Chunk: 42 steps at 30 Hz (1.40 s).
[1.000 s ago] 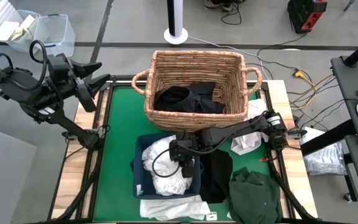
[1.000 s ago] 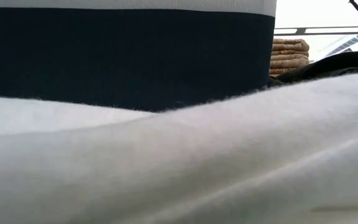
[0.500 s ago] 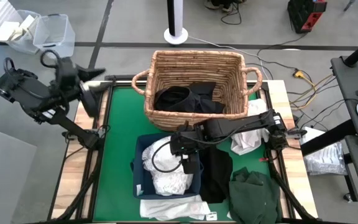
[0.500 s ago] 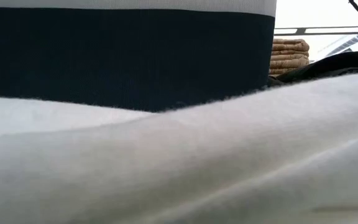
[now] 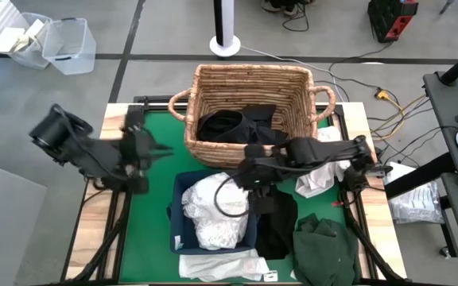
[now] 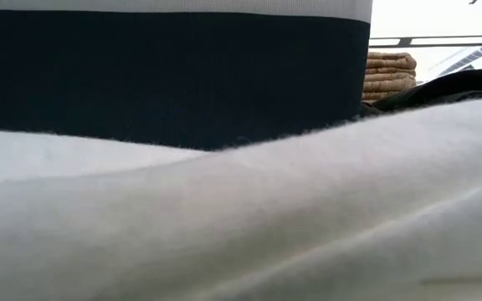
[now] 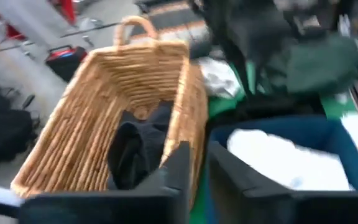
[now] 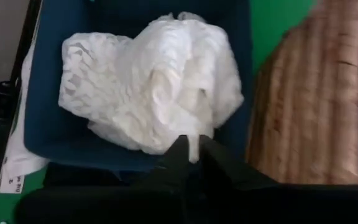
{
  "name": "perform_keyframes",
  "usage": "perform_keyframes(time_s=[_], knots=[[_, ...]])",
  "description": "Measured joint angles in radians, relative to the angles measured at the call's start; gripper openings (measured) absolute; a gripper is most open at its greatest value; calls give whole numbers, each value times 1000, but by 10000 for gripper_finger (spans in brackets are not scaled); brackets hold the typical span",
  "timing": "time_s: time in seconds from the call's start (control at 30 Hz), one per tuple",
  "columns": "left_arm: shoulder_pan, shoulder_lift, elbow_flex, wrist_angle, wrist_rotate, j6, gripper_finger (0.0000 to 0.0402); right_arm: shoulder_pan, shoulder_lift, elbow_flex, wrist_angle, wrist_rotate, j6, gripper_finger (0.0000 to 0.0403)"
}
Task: Sort clothes
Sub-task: Put the left white blouse into the blue laundry organizer
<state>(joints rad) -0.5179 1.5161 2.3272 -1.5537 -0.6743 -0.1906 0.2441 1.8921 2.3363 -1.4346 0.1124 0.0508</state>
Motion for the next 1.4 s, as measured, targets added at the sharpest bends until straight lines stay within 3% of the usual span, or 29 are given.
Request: perform_keyframes(time_s=[0.33, 0.63, 0.83, 0.97, 1.13, 1.4], knots=[[29, 127, 0, 72, 129, 106, 1, 24, -144, 0, -18, 193, 116, 9], [183, 246, -1, 195, 473, 250, 0, 25, -221, 0, 25, 283, 122, 9], [263, 307, -34, 200, 605, 316, 0, 31, -233, 0, 26, 323, 122, 9], [279, 331, -125, 207, 667, 324, 0, 40, -236, 0, 26, 337, 123, 9], [279, 307, -331, 266, 686, 305, 0, 58, -236, 0, 25, 337, 125, 9], [279, 183, -702, 568, 715, 206, 0, 80, -236, 0, -42, 371, 165, 9]])
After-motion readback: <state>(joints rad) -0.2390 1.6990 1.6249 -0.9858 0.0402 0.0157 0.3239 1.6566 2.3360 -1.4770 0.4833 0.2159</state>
